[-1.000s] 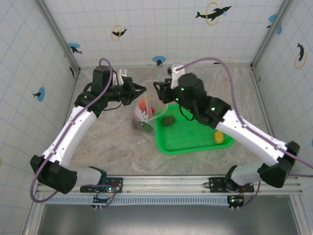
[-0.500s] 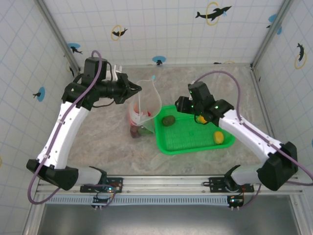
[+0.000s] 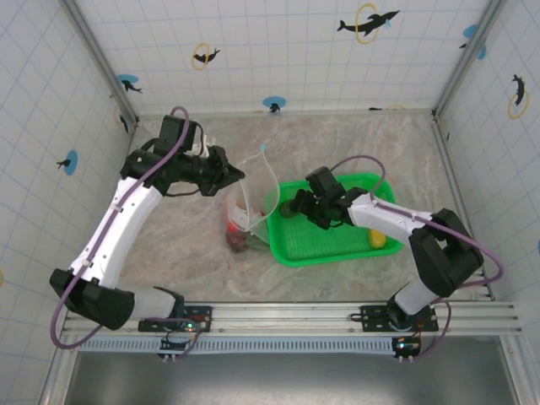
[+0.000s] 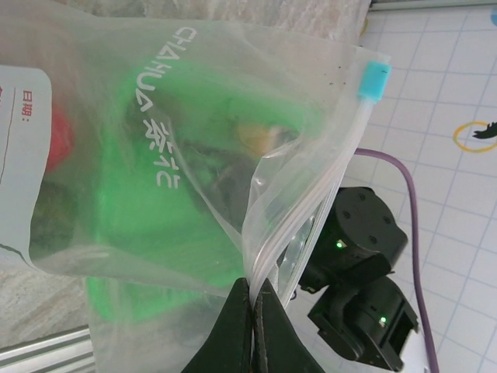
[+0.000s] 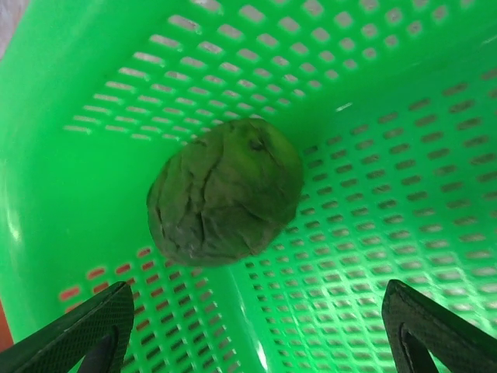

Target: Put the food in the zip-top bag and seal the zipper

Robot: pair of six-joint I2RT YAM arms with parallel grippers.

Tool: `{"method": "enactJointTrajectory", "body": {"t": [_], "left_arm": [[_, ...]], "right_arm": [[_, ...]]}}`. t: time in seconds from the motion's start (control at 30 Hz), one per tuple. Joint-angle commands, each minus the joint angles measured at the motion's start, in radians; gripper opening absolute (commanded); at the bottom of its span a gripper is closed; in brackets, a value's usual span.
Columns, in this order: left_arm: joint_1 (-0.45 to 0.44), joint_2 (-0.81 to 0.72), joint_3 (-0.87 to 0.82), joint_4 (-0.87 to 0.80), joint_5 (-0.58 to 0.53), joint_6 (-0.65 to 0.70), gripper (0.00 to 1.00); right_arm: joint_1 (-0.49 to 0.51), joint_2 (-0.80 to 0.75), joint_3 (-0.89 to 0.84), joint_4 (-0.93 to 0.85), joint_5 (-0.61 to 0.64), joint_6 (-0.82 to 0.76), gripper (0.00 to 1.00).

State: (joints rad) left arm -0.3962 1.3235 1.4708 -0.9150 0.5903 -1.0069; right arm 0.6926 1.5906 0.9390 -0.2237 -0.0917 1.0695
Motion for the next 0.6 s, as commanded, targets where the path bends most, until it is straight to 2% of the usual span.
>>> {"method": "enactJointTrajectory", "body": {"t": [0.0,0.13,0.27,0.57], "left_arm": [[0.010,-0.030,-0.010,0.024,-0.009,-0.015,0.00],[0.010,-0.039,-0.009,0.009,-0.013,-0.011,0.00],[0.009,-0.049,-0.010,-0.004,-0.019,-0.005,0.00],[0.011,-0.047,0.014,-0.035,-0.038,0.027,0.00]], "right_arm": [[0.003,0.042,-0.009,0.182,-0.023,0.096,0.85],[-0.005,0.095,-0.026,0.258,-0.036,0.134,0.80],[-0.012,0.125,-0.027,0.247,-0.033,0.133,0.72],[-0.009,0.159,-0.047,0.259,-0.051,0.088,0.67]]}}
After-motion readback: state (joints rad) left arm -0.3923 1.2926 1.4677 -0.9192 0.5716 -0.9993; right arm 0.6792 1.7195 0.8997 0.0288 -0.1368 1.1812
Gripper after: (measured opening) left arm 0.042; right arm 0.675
